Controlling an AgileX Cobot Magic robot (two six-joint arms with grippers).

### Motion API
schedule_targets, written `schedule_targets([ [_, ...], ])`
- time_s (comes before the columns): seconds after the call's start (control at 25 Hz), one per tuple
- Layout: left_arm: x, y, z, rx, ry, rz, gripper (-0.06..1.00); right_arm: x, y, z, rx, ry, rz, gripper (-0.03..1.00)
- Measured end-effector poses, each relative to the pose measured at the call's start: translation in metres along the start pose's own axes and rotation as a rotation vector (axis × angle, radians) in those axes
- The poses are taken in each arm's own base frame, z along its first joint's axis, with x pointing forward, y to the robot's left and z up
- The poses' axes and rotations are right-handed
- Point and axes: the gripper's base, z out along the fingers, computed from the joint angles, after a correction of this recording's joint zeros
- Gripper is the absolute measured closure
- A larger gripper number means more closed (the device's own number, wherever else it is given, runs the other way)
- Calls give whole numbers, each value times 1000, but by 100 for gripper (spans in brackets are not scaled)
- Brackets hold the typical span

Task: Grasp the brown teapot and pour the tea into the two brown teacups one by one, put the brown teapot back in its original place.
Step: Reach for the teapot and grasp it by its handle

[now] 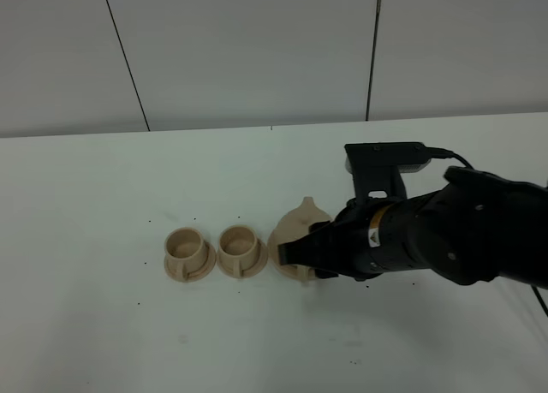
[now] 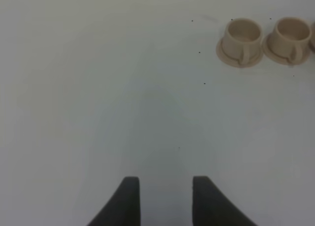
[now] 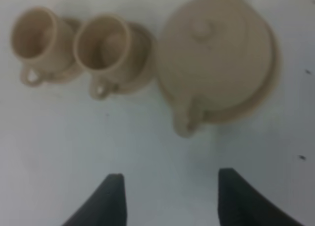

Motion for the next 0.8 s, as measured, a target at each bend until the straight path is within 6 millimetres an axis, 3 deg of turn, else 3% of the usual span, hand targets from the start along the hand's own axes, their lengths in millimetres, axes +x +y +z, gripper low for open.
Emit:
schedule_targets([
  [0.32,0,0,0,0,0,0,62,6,11,27,3,26,24,56],
  [0.8,0,0,0,0,0,0,62,-3,12,51,51,3,54,58],
])
